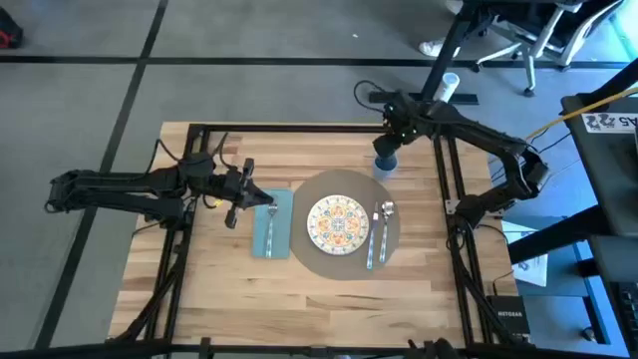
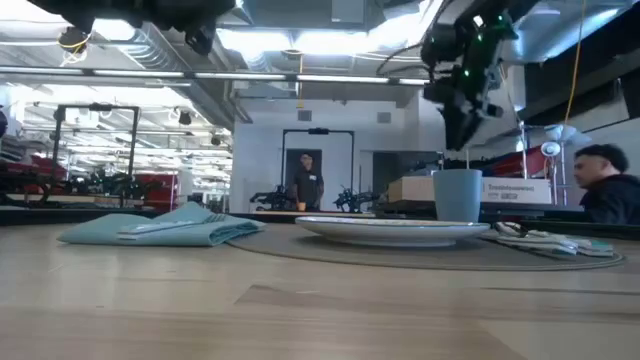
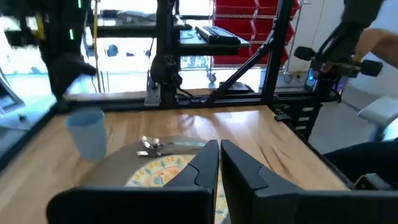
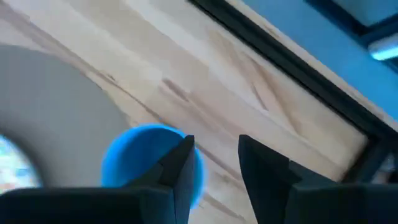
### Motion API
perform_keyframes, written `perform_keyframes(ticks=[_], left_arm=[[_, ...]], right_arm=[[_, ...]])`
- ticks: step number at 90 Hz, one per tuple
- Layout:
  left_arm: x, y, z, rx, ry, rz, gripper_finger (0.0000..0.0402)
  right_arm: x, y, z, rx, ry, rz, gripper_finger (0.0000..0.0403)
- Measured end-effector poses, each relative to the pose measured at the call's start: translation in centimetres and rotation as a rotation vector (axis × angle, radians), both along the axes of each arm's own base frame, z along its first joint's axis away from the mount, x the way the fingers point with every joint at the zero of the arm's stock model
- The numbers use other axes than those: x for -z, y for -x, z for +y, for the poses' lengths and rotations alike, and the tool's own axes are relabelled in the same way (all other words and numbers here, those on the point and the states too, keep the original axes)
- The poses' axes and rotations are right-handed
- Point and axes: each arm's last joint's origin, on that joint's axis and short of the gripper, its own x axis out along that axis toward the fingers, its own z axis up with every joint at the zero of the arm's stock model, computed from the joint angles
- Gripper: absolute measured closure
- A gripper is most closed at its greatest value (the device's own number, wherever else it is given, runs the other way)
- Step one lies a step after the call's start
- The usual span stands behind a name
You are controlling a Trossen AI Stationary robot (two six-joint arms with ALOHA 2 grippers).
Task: Set table place
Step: Adjust the brown mat
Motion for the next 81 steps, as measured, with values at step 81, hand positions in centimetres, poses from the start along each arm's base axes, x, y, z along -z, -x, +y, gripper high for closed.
perform_keyframes(ticks=[81], left_arm=[[4.6, -7.1, -3.6, 0.039, 0.011, 0.427, 0.0402]], right_arm=[[0.1, -6.6, 9.4, -0.445, 0.037, -0.127, 0.0402]])
